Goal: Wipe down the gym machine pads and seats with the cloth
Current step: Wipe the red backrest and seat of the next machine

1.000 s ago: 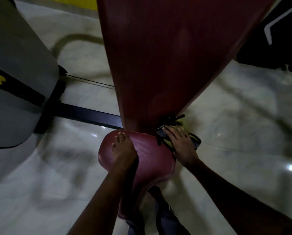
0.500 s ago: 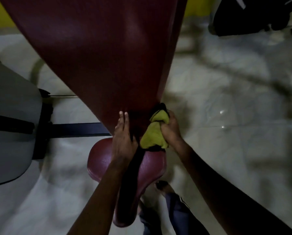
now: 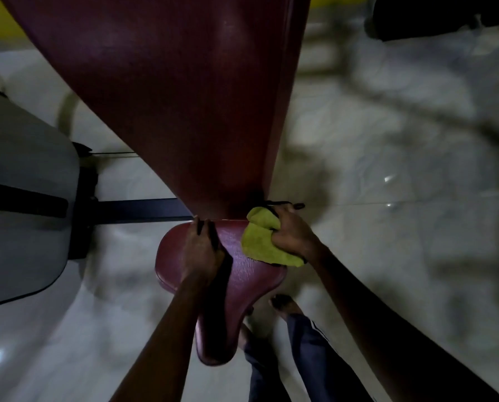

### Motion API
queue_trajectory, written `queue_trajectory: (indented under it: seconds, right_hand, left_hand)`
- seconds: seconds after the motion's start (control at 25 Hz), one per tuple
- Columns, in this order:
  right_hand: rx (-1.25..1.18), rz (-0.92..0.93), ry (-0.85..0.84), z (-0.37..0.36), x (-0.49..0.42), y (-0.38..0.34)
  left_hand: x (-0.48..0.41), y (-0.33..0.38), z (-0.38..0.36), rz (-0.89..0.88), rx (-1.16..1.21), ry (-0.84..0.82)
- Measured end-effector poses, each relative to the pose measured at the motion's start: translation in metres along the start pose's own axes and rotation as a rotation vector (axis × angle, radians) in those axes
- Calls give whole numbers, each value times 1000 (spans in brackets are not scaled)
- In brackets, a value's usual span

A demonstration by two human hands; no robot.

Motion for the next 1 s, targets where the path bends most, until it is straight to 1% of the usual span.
queue_trajectory:
  seconds: [0.04, 0.08, 0.16, 0.2, 0.32, 0.4, 0.44, 0.48, 0.56, 0.64, 0.76, 0.88, 0.96, 1.0]
  right_hand:
    - [-27, 1, 19, -7, 4, -2]
    - [-47, 5, 73, -14, 7, -3]
    - [18, 38, 202, -23, 15, -9]
    - [60, 60, 240, -28, 22, -12]
    - [96, 120, 296, -43, 48, -24]
    - [176, 255, 316, -56, 68, -36]
    - [174, 296, 319, -60, 76, -38]
    - [117, 293, 317, -60, 79, -36]
    - [46, 237, 346, -51, 75, -32]
    - [65, 217, 373, -47, 65, -40]
    - [98, 185, 336, -53, 51, -56]
    - [-81, 22, 380, -37, 56, -49]
    - [-151, -95, 271, -41, 62, -39]
    - [-137, -120, 219, -46, 63, -35]
  left_hand:
    - [6, -9, 0, 46, -1, 17]
    - [14, -21, 1, 99, -2, 34]
    - [33, -42, 3, 179, -14, 65]
    - [42, -51, 3, 198, -3, 75]
    - [60, -67, -2, 177, 75, 84]
    - [65, -70, -5, 162, 177, 73]
    - [67, -72, -5, 169, 230, 68]
    - [69, -73, -4, 170, 270, 67]
    - [70, -77, -2, 139, 312, 85]
    - [71, -83, -3, 104, 313, 97]
    - [75, -87, -6, 94, 342, 90]
    - [77, -87, -4, 70, 359, 102]
    - [79, -88, -3, 58, 368, 102]
    - [80, -87, -2, 49, 368, 104]
Point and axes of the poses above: each hand's wrist, its own x-axis away from the middle knuckle, its own z-axis out of the back of the hand, y = z × x, the point moved 8 cm from there along -x, towards the middle knuckle
